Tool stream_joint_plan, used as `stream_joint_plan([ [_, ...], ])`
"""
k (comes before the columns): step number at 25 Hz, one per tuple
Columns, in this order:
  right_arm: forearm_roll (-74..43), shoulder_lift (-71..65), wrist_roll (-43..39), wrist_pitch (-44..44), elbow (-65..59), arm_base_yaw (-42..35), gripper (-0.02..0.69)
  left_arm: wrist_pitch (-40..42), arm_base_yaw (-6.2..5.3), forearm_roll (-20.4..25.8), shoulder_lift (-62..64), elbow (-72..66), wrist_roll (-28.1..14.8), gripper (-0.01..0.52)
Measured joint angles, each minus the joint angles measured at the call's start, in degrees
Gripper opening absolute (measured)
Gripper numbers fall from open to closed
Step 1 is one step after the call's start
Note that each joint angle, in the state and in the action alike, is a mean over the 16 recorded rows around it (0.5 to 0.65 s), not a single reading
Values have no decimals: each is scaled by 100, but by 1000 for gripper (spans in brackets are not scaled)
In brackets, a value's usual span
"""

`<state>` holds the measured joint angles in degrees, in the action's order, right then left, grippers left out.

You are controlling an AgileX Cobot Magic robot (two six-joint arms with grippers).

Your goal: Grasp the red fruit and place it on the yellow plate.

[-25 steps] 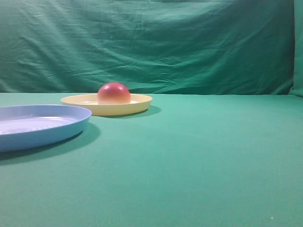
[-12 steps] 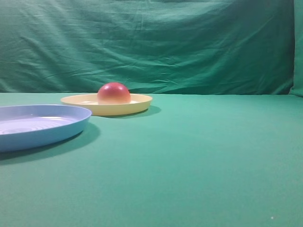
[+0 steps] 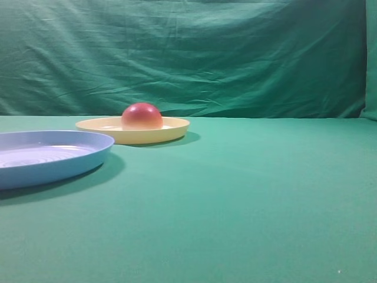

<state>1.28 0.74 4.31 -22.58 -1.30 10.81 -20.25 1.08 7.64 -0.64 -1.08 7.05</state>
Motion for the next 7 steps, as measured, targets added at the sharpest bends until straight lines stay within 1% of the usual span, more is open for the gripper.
stream_joint_plan([
  [7, 0, 0, 0, -2, 0, 0, 0, 0, 0, 0, 0, 0, 0, 157],
])
